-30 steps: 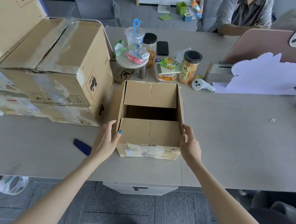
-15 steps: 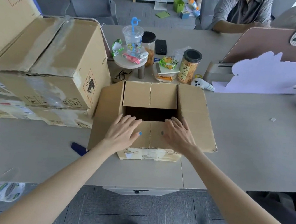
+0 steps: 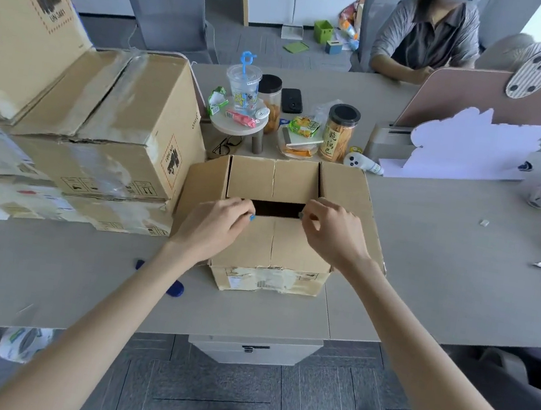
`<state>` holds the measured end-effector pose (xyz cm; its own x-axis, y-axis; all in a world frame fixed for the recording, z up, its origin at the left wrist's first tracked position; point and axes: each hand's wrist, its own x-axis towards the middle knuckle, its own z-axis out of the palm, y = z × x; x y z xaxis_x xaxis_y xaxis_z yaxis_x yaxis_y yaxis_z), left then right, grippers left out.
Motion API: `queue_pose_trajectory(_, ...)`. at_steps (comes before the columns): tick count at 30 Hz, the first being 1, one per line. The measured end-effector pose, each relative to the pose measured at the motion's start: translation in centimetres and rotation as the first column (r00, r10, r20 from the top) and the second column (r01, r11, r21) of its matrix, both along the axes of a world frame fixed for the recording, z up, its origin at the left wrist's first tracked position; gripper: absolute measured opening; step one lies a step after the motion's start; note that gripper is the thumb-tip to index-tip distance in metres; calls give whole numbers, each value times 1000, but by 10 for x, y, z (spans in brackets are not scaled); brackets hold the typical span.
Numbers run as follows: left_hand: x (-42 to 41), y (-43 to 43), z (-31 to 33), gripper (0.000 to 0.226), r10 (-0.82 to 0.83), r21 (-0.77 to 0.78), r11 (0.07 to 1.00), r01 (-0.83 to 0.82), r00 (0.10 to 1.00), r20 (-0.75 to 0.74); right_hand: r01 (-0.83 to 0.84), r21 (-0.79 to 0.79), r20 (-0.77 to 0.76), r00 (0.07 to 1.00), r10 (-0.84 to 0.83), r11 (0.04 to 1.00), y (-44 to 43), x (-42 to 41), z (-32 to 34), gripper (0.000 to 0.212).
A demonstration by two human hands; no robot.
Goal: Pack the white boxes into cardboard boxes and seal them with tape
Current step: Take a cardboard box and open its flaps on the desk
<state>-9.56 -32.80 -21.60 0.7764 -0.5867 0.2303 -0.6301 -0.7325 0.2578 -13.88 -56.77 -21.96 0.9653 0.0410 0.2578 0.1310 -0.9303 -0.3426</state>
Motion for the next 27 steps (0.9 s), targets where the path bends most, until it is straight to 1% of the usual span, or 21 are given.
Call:
queue_pose_trajectory(2, -18, 7, 10, 20, 12, 29, 1000, -9, 993, -121, -47, 17, -52, 998, 48, 999, 0, -18, 13, 19)
queue_pose_trajectory(4, -34, 13, 13, 27, 19, 56, 998, -2, 953, -303, -97, 48, -181, 978, 104, 994, -1, -34, 21, 18)
queue_pose_trajectory(7, -50, 22, 8, 21, 30, 49, 999, -3, 830, -557, -129, 132, -390, 905, 171, 983, 0, -51, 17, 14)
queue_pose_trajectory(8, -55, 23, 5, 25, 25, 45, 999, 3, 786, -618, -137, 143, -431, 883, 187, 980, 0, -55, 10, 13)
queue_pose_trajectory(9, -59, 23, 1, 30, 24, 55, 998, 16, 750, -661, -150, 132, -458, 867, 195, 980, 2, -58, 3, 18)
queue_pose_trajectory(10, -65, 22, -5, 37, 27, 82, 996, 39, 735, -677, -168, 105, -470, 860, 198, 980, 3, -61, -6, 28)
queue_pose_trajectory(12, -77, 17, -20, 56, 51, 158, 985, 69, 759, -649, -210, 39, -452, 868, 205, 977, 7, -66, -26, 50)
queue_pose_trajectory(13, -81, 13, -29, 65, 73, 196, 979, 59, 795, -602, -225, 6, -435, 877, 205, 974, 8, -67, -36, 58)
queue_pose_trajectory(15, -86, 7, -53, 75, 105, 227, 974, 0, 886, -452, -228, -67, -411, 893, 181, 971, 11, -69, -55, 65)
queue_pose_trajectory(16, -86, 5, -64, 77, 112, 218, 976, -30, 921, -374, -221, -96, -402, 901, 165, 971, 11, -69, -63, 66)
queue_pose_trajectory(18, -82, 1, -86, 76, 108, 201, 978, -55, 959, -262, -210, -141, -370, 918, 145, 968, 12, -67, -79, 60)
queue_pose_trajectory(21, -77, -7, -109, 70, 121, 219, 971, -93, 985, -119, -187, -190, -280, 951, 129, 964, 12, -62, -96, 41)
queue_pose_trajectory(24, -75, -14, -122, 57, 182, 204, 963, -178, 983, -3, -139, -207, -202, 975, 97, 968, 12, -56, -107, 23)
queue_pose_trajectory(27, -74, -19, -132, 39, 223, 152, 961, -232, 972, 70, -88, -208, -133, 989, 61, 974, 14, -53, -118, 19)
